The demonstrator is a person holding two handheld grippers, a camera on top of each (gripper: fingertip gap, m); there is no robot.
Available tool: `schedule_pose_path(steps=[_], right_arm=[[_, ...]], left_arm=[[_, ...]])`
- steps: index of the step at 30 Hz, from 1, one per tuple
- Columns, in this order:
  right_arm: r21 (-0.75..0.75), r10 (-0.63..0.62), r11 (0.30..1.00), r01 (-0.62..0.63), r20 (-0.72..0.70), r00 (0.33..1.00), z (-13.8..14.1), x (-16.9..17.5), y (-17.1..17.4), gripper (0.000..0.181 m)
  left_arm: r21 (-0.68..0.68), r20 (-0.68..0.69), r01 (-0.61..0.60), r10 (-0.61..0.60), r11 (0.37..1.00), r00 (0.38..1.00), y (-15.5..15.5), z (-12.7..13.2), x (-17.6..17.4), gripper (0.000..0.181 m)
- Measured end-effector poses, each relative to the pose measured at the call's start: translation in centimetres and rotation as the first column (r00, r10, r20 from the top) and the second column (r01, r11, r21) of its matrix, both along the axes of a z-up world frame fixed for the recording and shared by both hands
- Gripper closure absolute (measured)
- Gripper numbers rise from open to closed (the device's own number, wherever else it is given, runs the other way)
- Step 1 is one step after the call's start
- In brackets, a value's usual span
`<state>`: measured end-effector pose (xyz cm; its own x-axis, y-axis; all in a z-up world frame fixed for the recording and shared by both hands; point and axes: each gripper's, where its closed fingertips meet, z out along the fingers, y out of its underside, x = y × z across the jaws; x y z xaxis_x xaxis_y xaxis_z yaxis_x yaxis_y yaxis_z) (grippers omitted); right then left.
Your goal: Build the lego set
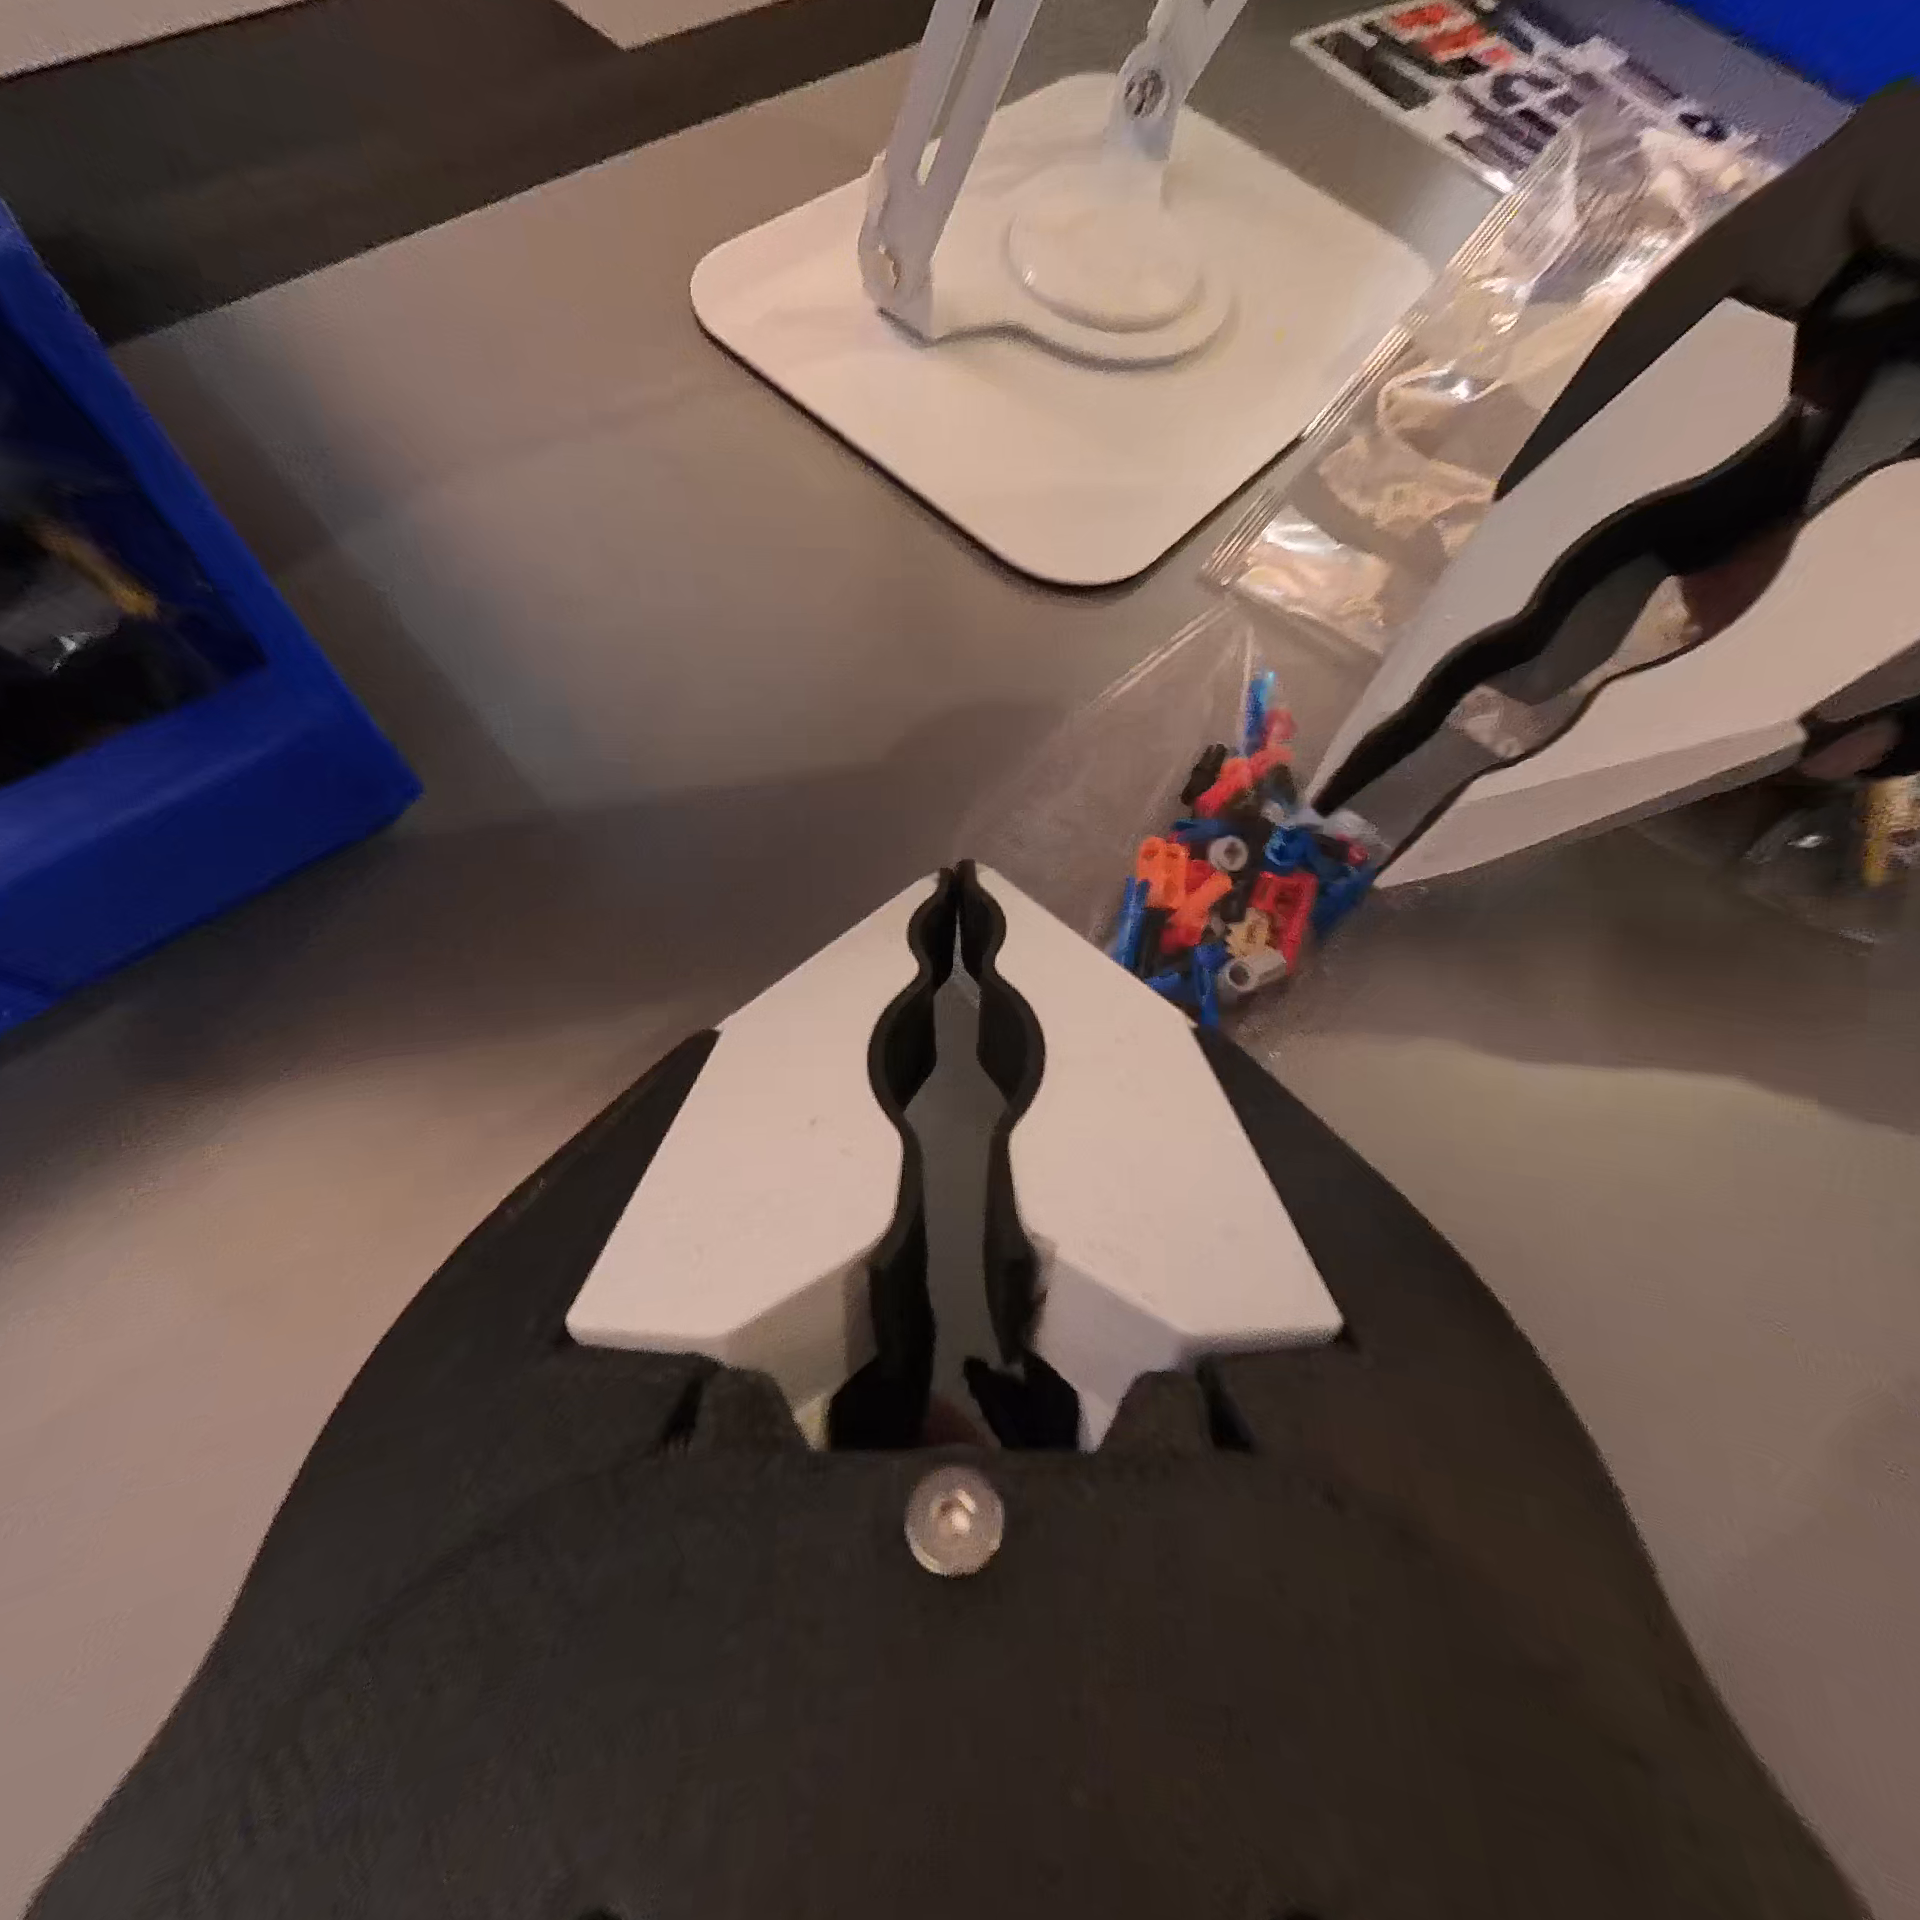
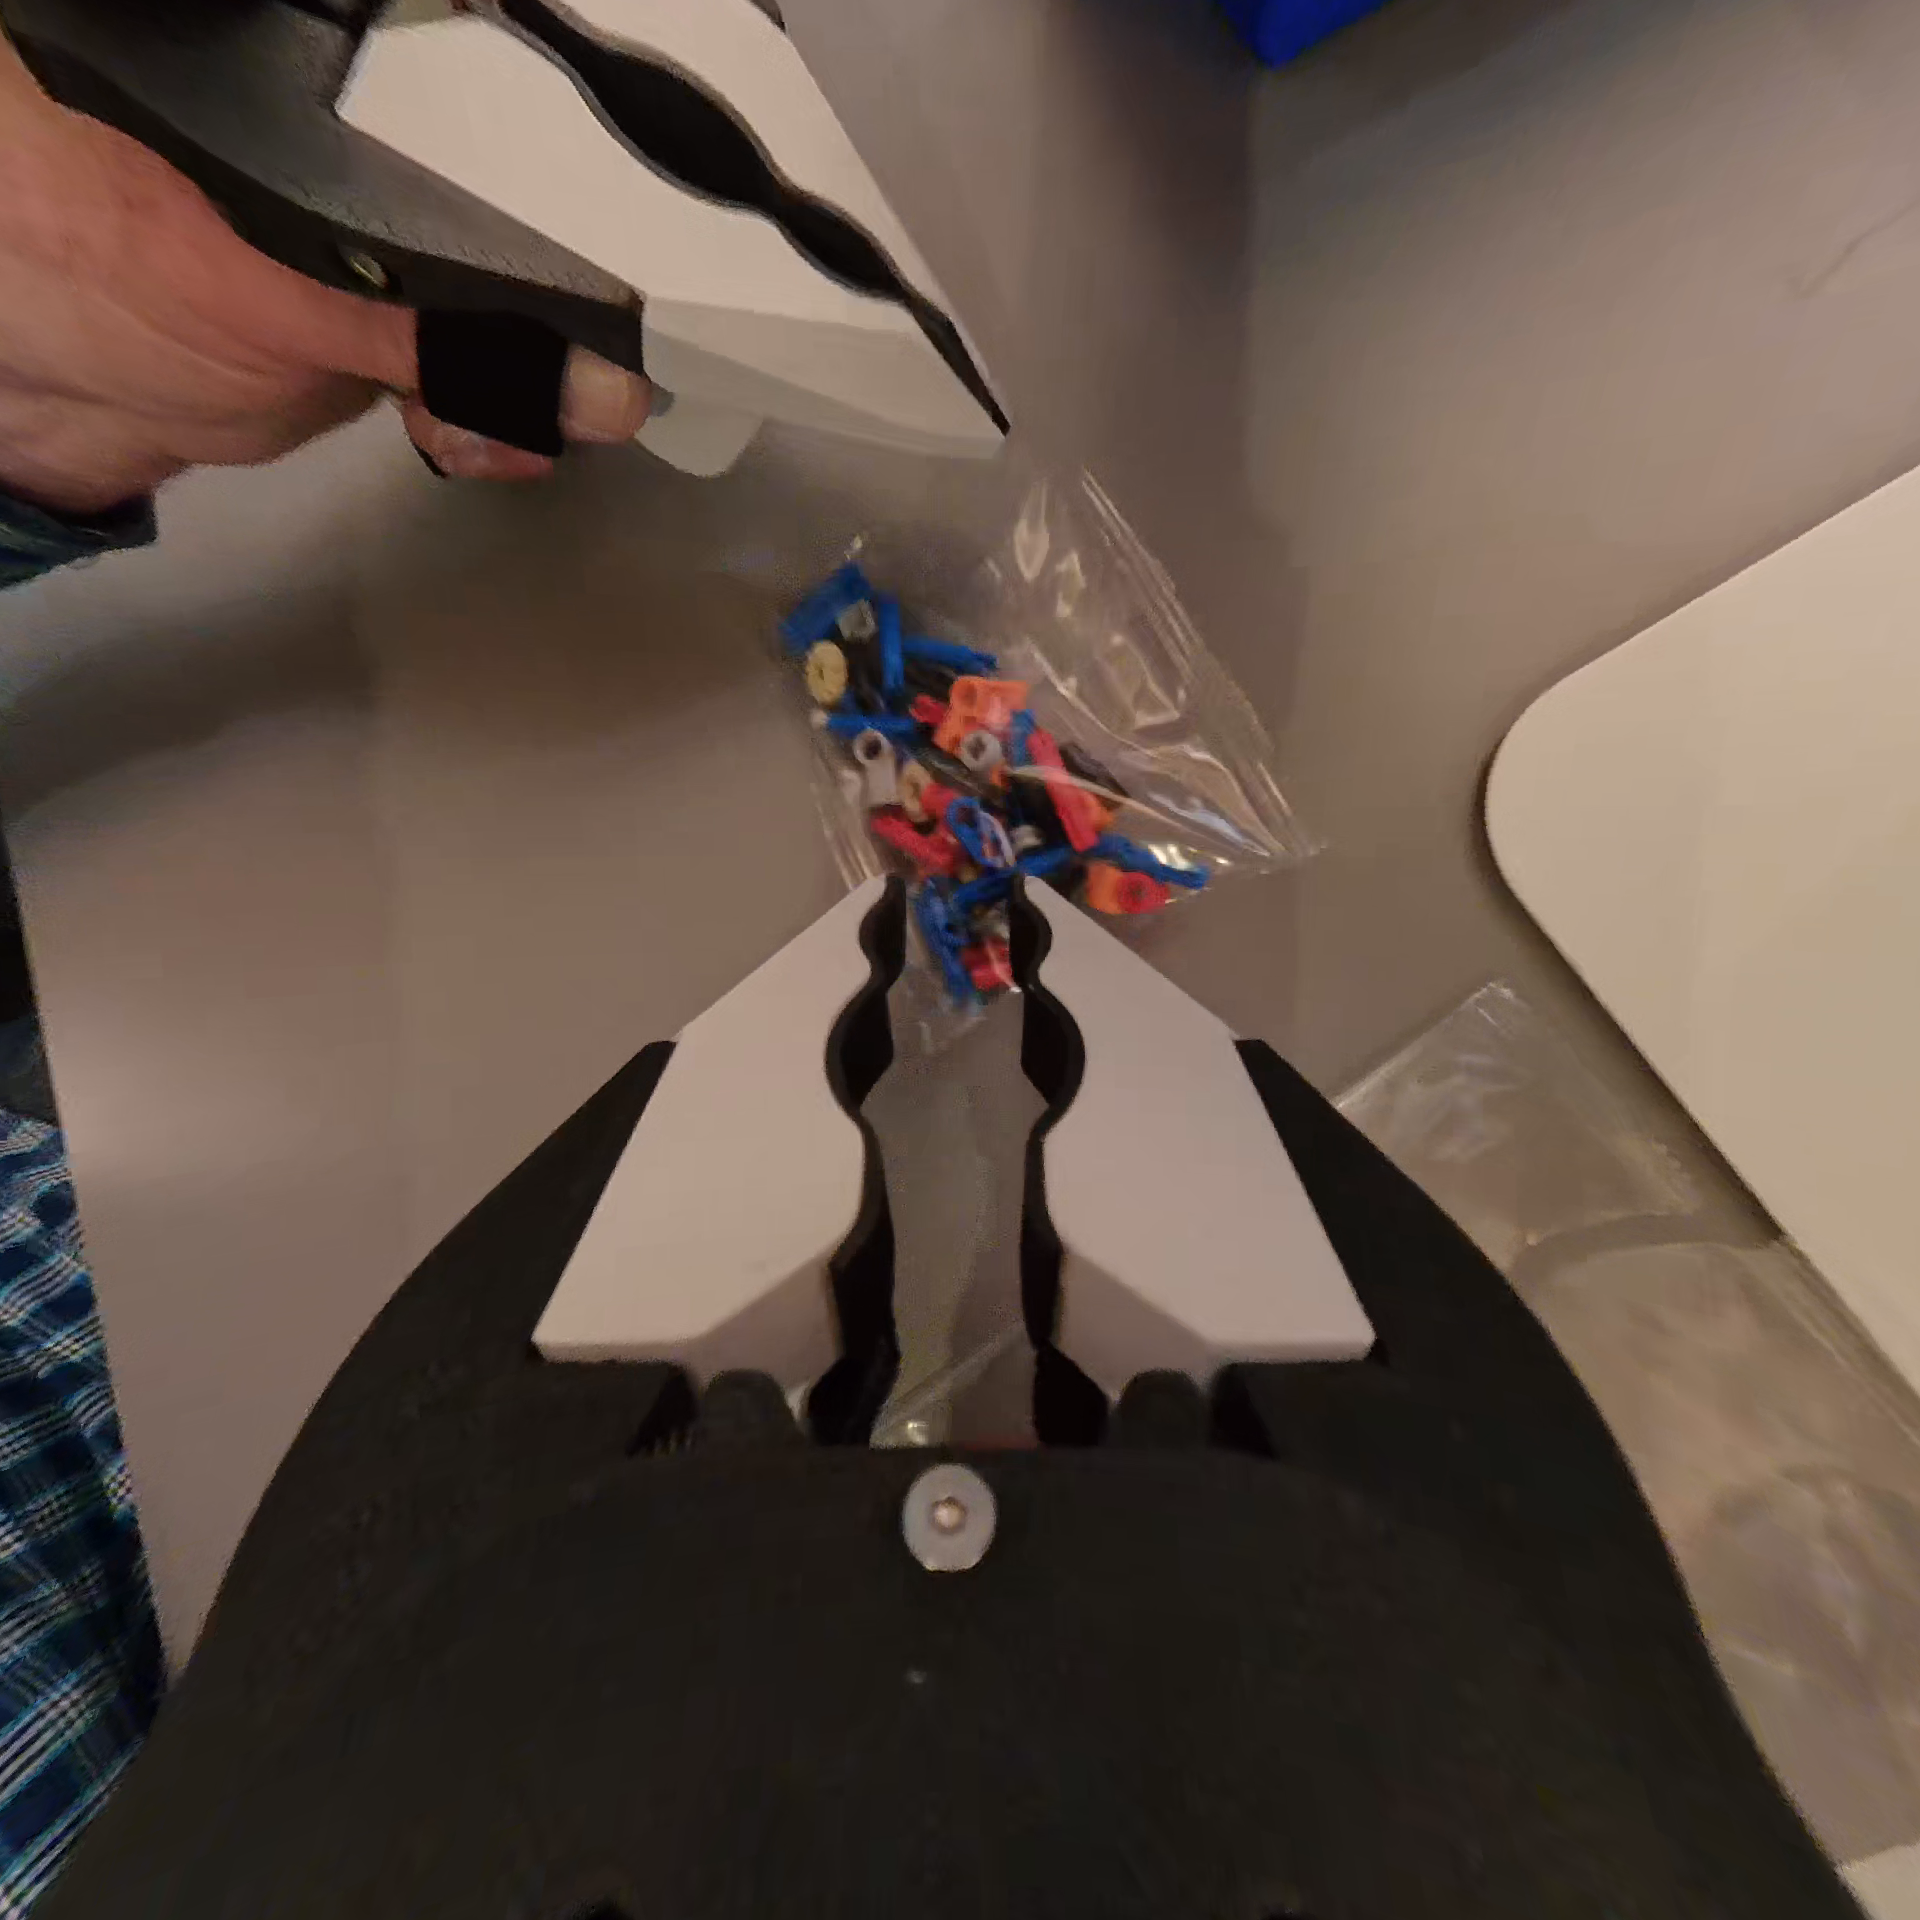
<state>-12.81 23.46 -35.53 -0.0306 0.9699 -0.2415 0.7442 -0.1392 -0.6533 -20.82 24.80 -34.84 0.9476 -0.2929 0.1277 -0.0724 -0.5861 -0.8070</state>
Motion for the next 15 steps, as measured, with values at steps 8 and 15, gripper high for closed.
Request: schedule_pose_path(steps=[8, 15], right_arm=[[0.065, 0.031, 0.998, -0.024, -0.12, 0.992, 3.8, 0.3, 1.5, 0.151], [0.086, 0.082, 0.994, -0.072, -0.117, 0.99, 4.9, 0.5, 1.9, 0.15]], left_arm=[[0.07, 0.025, 0.064, -0.066, 0.995, 0.997, -0.8, 2.3, 3.2, 0.181], [0.116, 0.03, 0.085, -0.089, 0.99, 0.996, -1.1, 3.5, 4.6, 0.181]])
